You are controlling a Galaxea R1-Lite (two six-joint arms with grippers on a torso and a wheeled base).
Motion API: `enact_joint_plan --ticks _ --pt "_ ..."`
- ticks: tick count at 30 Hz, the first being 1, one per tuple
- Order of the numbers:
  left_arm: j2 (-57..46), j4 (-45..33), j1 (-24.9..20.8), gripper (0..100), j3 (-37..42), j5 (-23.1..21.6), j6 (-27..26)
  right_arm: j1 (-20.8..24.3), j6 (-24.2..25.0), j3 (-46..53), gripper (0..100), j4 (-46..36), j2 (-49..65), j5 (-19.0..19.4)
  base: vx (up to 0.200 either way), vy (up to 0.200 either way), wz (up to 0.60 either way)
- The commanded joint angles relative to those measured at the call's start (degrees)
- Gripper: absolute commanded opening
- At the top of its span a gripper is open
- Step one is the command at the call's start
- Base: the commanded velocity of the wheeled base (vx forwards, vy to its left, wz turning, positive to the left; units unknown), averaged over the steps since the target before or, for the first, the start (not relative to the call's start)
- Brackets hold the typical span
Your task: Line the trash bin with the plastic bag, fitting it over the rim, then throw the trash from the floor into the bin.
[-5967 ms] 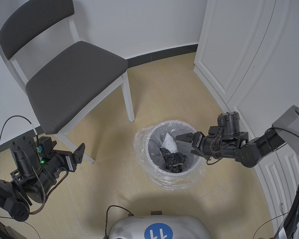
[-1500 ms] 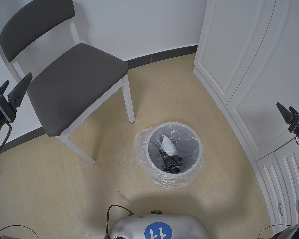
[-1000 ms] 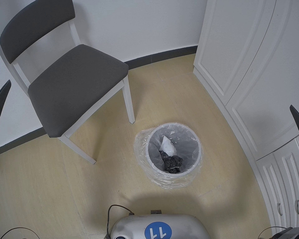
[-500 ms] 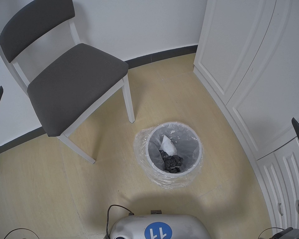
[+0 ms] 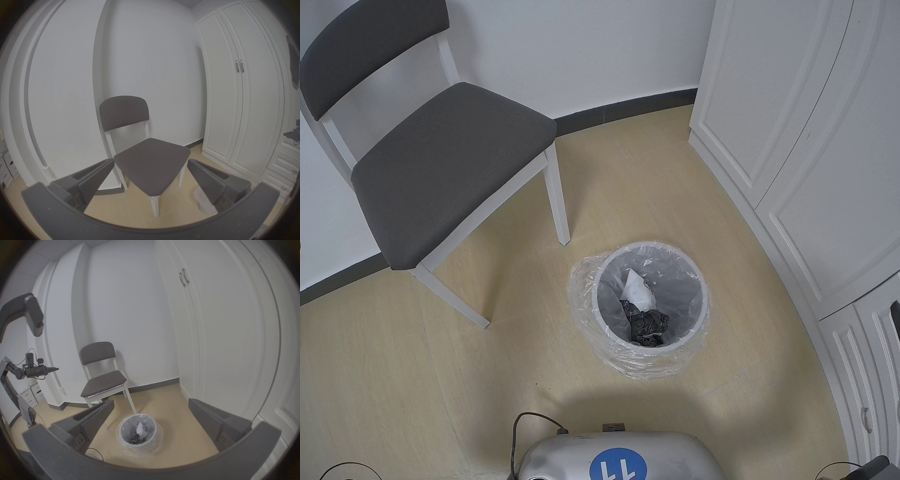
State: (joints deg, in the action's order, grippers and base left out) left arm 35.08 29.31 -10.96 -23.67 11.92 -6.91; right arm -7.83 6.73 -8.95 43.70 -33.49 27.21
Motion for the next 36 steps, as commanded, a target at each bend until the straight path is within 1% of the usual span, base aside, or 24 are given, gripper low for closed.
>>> enact_joint_plan --ticks 1,5,6,7,10,13,16,17,19,20,23,24,25,26,28,30,31,33,34,35,36 --pt "-7.66 -3.91 0.85 100 1.70 -0.32 0.23 0.71 0.39 2.09 100 -2.48 10.02 0.21 0.000 0.000 0.00" --pt "-12.15 -4.35 2.70 100 4.78 -0.32 0.58 0.53 4.96 3.24 100 -8.28 20.22 0.21 0.000 0.000 0.00" --pt "-12.15 -4.35 2.70 100 4.78 -0.32 0.58 0.53 4.96 3.24 100 -8.28 20.22 0.21 0.000 0.000 0.00" --pt "-13.81 -4.52 3.14 100 5.92 -0.32 1.55 0.44 7.16 2.71 100 -11.45 24.61 0.12 0.000 0.000 0.00" --pt "-14.96 -4.96 4.19 100 6.45 -0.41 2.43 0.53 9.00 2.71 100 -12.15 26.90 0.12 0.000 0.000 0.00" --pt "-15.84 -6.19 4.98 100 6.89 -0.41 2.34 0.97 9.27 2.88 100 -12.15 27.16 0.04 0.000 0.000 0.00" --pt "-17.15 -8.12 5.60 100 7.50 -0.67 1.99 3.26 9.35 3.41 100 -12.24 27.86 0.21 0.000 0.000 0.00" --pt "-18.03 -9.36 5.69 100 7.77 -1.38 2.08 6.16 9.35 3.59 100 -12.77 28.65 0.39 0.000 0.000 0.00" --pt "-18.03 -9.36 5.69 100 7.77 -1.38 2.08 6.16 9.35 3.59 100 -12.77 28.65 0.39 0.000 0.000 0.00" --pt "-21.11 -13.05 5.60 100 7.68 -1.99 2.08 10.64 9.35 4.82 100 -13.03 29.09 0.30 0.000 0.000 0.00" --pt "-24.63 -17.00 5.69 100 7.85 -2.08 2.08 10.55 8.83 5.96 100 -13.12 29.01 0.30 0.000 0.000 0.00" --pt "-24.80 -17.18 5.69 100 7.85 -2.08 2.08 10.55 8.65 6.22 100 -13.12 29.01 0.30 0.000 0.000 0.00" --pt "-26.12 -18.50 6.04 100 8.21 -1.99 2.08 10.29 7.86 6.75 100 -13.03 29.27 0.30 0.000 0.000 0.00" --pt "-28.05 -19.73 6.74 100 9.00 -1.99 2.08 9.32 6.01 7.54 100 -13.12 29.97 0.30 0.000 0.000 0.00" --pt "-30.60 -20.43 7.71 100 9.79 -1.99 1.90 8.09 3.73 8.68 100 -13.29 32.26 0.30 0.000 0.000 0.00" --pt "-30.60 -20.43 7.71 100 9.79 -1.99 1.90 8.00 3.64 8.77 100 -13.29 32.52 0.30 0.000 0.000 0.00" --pt "-32.71 -21.57 9.55 100 10.31 -2.43 1.99 7.83 1.80 8.95 100 -13.82 33.49 -1.28 0.000 0.000 0.00" --pt "-34.47 -23.15 9.90 100 11.11 -3.48 2.08 7.83 0.83 8.95 100 -13.91 33.49 -5.50 0.000 0.000 0.00" --pt "-35.08 -23.59 10.34 100 11.90 -3.75 2.08 7.83 -0.05 8.95 100 -13.91 33.49 -8.66 0.000 0.000 0.00" --pt "-35.08 -23.77 10.43 100 12.95 -3.48 2.25 7.83 -0.93 8.95 100 -14.00 33.49 -10.60 0.000 0.000 0.00" --pt "-35.08 -23.24 10.43 100 14.18 -3.40 2.34 7.83 -1.90 8.95 100 -14.08 33.49 -11.74 0.000 0.000 0.00"
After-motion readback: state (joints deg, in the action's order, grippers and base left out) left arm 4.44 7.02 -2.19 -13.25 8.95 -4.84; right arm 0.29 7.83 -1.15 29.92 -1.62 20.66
